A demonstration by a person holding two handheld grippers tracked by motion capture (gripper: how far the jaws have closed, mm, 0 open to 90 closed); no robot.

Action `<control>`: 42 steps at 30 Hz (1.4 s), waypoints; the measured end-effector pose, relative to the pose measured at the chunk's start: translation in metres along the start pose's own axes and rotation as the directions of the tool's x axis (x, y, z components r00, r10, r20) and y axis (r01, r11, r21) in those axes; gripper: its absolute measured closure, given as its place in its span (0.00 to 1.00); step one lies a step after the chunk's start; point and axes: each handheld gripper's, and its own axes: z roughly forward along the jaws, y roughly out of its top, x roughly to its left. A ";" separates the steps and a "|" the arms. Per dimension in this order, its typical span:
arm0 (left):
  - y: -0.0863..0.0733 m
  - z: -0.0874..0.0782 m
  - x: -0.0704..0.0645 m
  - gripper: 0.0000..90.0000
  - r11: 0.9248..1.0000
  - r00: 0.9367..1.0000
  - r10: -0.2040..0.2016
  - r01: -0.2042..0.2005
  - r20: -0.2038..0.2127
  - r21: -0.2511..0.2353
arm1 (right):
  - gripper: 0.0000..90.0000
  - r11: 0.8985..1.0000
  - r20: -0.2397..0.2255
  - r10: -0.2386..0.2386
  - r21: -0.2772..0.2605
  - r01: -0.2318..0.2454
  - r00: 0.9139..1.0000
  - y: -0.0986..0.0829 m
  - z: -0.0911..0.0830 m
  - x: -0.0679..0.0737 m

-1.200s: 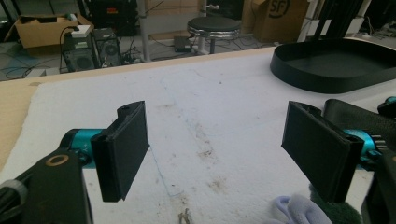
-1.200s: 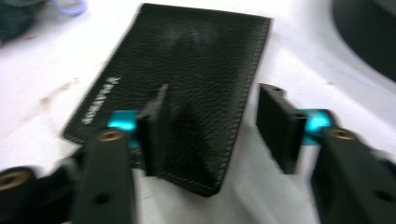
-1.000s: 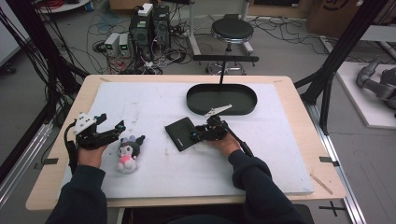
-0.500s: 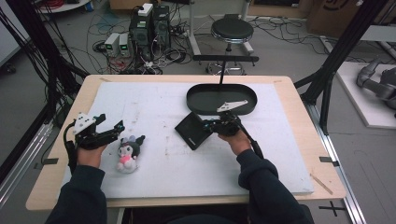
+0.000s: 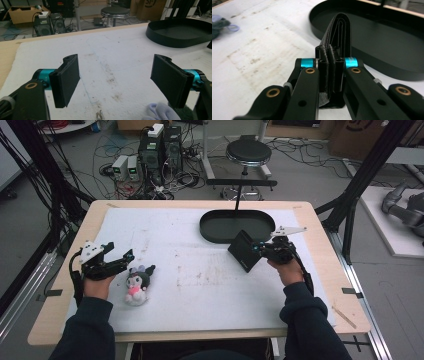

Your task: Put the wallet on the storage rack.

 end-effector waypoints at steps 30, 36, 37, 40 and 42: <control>0.000 0.002 -0.001 0.26 1.000 1.000 -0.001 0.001 0.000 0.003 | 0.72 0.985 -0.137 -0.173 -0.042 0.168 0.975 -0.005 -0.003 0.023; 0.000 0.002 -0.001 0.26 1.000 1.000 0.000 0.000 0.000 0.004 | 0.42 0.969 -0.010 -0.233 -0.084 0.232 0.972 -0.004 -0.005 0.025; 0.000 0.002 -0.001 0.26 1.000 1.000 0.003 -0.003 0.000 0.004 | 0.39 0.967 0.014 -0.240 -0.085 0.240 0.971 -0.004 -0.005 0.024; 0.000 0.002 -0.001 0.26 1.000 1.000 0.003 -0.003 0.000 0.005 | 0.34 0.976 0.018 -0.209 -0.062 0.210 0.978 -0.006 -0.002 0.019; 0.000 0.002 -0.001 0.26 1.000 1.000 0.002 -0.002 0.000 0.004 | 0.34 0.981 -0.023 -0.192 -0.035 0.191 0.981 -0.008 0.005 0.017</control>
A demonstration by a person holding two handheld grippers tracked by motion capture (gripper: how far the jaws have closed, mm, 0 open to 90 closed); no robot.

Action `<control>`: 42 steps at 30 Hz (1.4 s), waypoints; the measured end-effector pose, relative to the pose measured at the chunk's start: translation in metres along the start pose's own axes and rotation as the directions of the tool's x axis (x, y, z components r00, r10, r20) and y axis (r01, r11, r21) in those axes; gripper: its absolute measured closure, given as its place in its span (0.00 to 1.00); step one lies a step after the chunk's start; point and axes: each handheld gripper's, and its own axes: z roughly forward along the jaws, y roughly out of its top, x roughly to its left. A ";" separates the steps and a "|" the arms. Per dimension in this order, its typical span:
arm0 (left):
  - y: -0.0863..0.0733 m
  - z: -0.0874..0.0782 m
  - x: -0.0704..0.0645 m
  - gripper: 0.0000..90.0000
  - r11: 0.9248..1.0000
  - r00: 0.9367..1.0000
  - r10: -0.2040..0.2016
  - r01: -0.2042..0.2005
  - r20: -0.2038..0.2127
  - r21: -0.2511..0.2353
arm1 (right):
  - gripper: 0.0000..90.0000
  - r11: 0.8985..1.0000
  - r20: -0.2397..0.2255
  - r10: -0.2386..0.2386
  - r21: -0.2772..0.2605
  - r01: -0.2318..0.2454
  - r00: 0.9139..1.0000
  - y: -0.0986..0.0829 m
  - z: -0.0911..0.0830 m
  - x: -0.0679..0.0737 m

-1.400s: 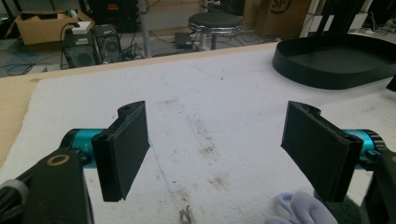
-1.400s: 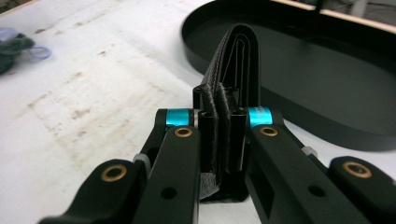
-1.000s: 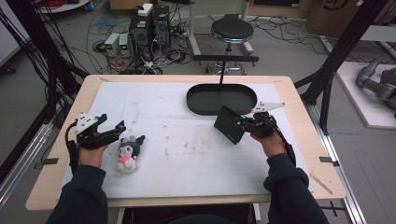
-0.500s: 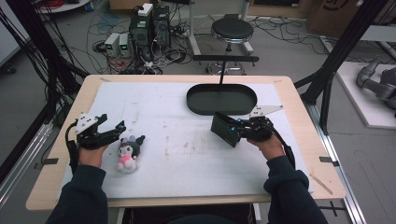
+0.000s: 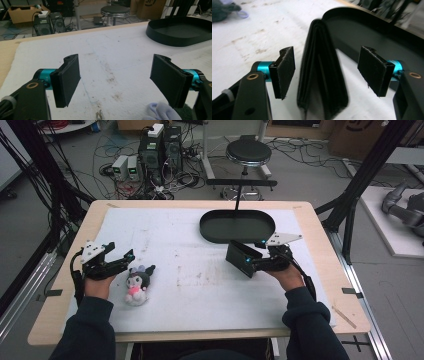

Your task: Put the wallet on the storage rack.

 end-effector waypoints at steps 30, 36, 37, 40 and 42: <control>0.000 0.001 -0.002 0.26 1.000 1.000 0.009 -0.009 0.010 0.002 | 0.86 0.994 0.121 0.110 -0.039 -0.106 0.987 0.041 0.012 -0.032; 0.000 0.001 -0.001 0.26 1.000 1.000 0.005 -0.005 0.007 -0.001 | 0.86 0.991 0.183 0.131 -0.049 -0.124 0.974 0.061 0.024 -0.053; 0.000 0.001 -0.001 0.26 1.000 1.000 0.004 -0.004 0.008 -0.002 | 0.86 0.991 0.199 0.131 -0.046 -0.124 0.971 0.063 0.028 -0.058; 0.000 0.001 -0.001 0.26 1.000 1.000 0.008 -0.008 0.009 0.004 | 0.86 0.987 0.225 0.162 -0.043 -0.156 0.961 0.064 0.037 -0.068; 0.000 0.002 -0.002 0.26 1.000 1.000 0.009 -0.009 0.011 0.002 | 0.86 0.983 0.244 0.183 -0.036 -0.180 0.952 0.061 0.045 -0.075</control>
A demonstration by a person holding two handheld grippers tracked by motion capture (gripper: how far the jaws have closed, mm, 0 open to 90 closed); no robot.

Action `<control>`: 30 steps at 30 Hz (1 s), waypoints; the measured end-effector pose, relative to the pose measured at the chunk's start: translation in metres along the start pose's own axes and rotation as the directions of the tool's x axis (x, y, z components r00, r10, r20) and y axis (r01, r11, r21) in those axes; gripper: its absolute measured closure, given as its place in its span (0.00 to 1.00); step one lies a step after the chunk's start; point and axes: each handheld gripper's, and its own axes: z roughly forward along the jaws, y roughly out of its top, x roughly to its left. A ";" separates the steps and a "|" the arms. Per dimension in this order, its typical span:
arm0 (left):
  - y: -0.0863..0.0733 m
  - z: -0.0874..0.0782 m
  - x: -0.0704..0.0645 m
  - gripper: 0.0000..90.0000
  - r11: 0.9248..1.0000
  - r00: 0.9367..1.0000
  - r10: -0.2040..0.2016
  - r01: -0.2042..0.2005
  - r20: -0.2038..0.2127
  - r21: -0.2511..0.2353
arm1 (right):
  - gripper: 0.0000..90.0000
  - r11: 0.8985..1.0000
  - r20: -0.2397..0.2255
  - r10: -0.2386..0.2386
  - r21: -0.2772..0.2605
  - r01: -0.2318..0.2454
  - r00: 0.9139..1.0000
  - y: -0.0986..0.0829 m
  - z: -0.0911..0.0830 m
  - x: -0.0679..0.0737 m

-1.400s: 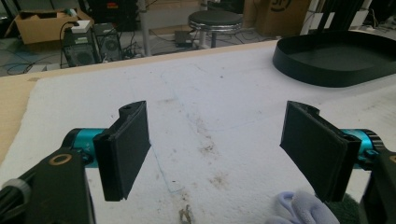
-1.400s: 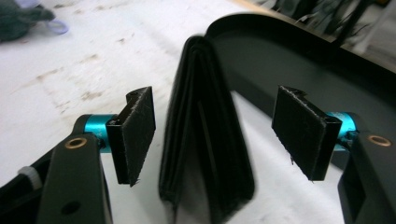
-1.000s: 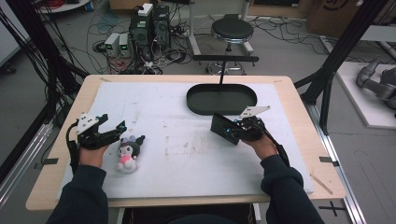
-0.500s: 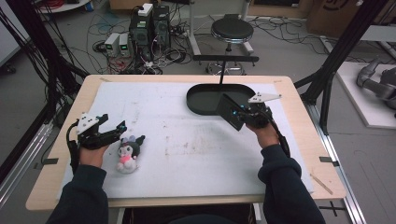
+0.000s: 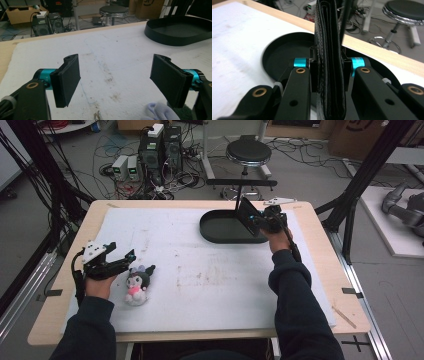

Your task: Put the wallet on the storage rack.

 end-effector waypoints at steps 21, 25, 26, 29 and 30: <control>-0.001 -0.001 0.002 0.26 1.000 1.000 -0.003 0.003 -0.001 0.000 | 0.84 0.979 -0.010 0.196 0.059 -0.195 0.981 -0.021 0.068 -0.008; -0.001 -0.001 0.002 0.26 1.000 1.000 -0.004 0.004 -0.006 -0.001 | 0.69 0.975 0.036 0.219 0.041 -0.220 0.975 -0.021 0.062 -0.015; -0.001 -0.001 0.002 0.26 1.000 1.000 -0.004 0.004 -0.006 -0.001 | 0.66 0.977 0.062 0.206 0.040 -0.208 0.977 -0.020 0.059 -0.017; -0.001 -0.001 0.002 0.26 1.000 1.000 -0.001 0.001 -0.003 0.000 | 0.62 0.981 0.121 0.173 0.063 -0.182 0.977 -0.020 0.053 -0.023; -0.001 -0.001 0.001 0.26 1.000 1.000 -0.002 0.002 -0.003 0.002 | 0.62 0.980 0.125 0.177 0.067 -0.186 0.976 -0.020 0.051 -0.024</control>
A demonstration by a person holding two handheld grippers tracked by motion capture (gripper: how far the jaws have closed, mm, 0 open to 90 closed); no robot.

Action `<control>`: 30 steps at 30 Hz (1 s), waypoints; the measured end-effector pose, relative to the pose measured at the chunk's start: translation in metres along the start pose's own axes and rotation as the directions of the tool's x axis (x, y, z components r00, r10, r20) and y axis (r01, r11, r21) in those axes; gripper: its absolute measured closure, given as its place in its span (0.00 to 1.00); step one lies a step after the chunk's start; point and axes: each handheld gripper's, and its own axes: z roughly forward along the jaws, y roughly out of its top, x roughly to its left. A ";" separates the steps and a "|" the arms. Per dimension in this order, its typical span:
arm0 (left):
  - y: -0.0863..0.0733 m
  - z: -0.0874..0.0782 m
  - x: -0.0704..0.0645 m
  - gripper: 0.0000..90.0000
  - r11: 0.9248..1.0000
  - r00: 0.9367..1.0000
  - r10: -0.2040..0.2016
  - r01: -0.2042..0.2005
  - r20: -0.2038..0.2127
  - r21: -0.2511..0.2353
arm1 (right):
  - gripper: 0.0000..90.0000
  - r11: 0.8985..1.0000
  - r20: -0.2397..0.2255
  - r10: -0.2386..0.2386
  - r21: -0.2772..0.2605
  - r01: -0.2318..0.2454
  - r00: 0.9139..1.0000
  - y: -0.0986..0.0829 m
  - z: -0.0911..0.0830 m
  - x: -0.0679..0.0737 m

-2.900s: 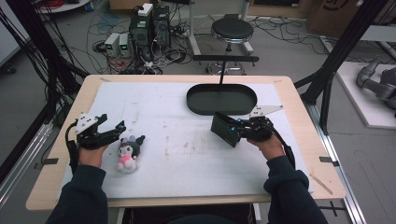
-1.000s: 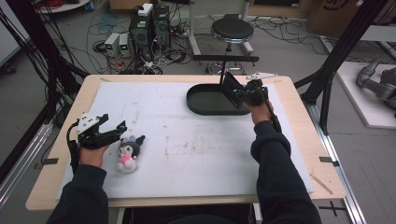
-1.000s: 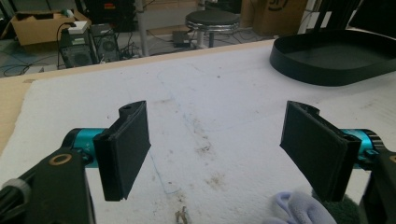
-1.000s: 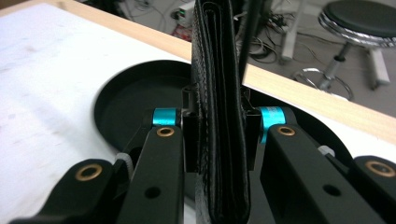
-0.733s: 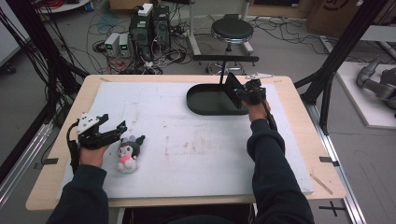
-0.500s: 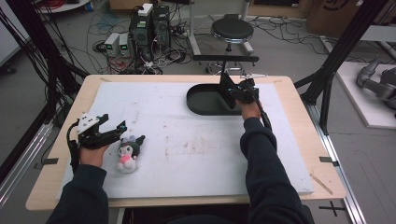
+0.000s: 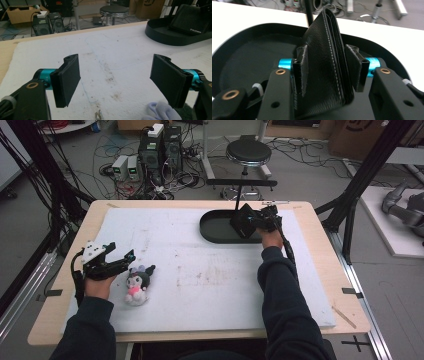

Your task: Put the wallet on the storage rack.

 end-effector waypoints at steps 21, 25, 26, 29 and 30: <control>0.001 -0.002 0.000 0.26 1.000 1.000 -0.010 0.010 0.000 -0.014 | 0.31 0.986 0.028 -0.163 -0.040 0.164 0.986 -0.008 -0.098 -0.025; 0.002 -0.001 -0.001 0.26 1.000 1.000 -0.011 0.011 -0.001 -0.018 | 0.28 0.982 -0.003 -0.178 -0.062 0.178 0.984 -0.030 -0.125 -0.027; 0.003 -0.001 -0.002 0.26 1.000 1.000 -0.007 0.007 -0.004 -0.017 | 0.28 0.979 -0.008 -0.195 -0.070 0.194 0.981 -0.037 -0.131 -0.027; 0.005 -0.001 -0.003 0.25 0.999 1.000 -0.013 0.013 -0.011 -0.034 | 0.28 0.969 0.001 -0.237 -0.070 0.237 0.971 -0.054 -0.141 -0.024; 0.005 0.000 -0.004 0.25 0.999 1.000 -0.009 0.009 -0.006 -0.033 | 0.27 0.970 -0.001 -0.232 -0.072 0.232 0.973 -0.058 -0.141 -0.023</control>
